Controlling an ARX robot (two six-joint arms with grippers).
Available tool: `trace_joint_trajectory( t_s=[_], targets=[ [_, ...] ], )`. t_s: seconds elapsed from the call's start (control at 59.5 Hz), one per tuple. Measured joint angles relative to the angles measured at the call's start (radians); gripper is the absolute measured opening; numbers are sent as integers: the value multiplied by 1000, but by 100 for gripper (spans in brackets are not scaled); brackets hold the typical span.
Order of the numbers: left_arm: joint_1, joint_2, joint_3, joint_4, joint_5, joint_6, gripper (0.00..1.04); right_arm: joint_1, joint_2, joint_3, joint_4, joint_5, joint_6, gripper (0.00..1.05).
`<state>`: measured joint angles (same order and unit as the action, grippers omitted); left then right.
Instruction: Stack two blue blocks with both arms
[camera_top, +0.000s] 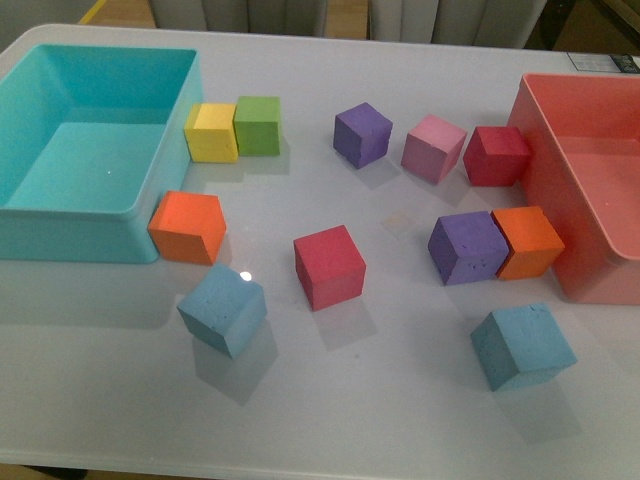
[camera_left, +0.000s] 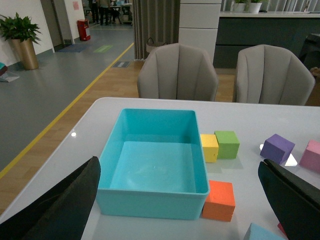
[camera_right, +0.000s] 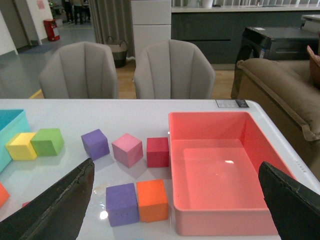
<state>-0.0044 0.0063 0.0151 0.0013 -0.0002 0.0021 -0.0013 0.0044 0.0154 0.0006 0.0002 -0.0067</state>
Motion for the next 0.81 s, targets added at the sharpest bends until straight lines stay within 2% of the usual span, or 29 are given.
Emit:
trace_joint_trajectory(
  t_s=[0.807],
  targets=[
    [0, 0, 0, 0, 0, 0, 96, 0, 0, 0, 0, 0, 0, 96]
  ],
)
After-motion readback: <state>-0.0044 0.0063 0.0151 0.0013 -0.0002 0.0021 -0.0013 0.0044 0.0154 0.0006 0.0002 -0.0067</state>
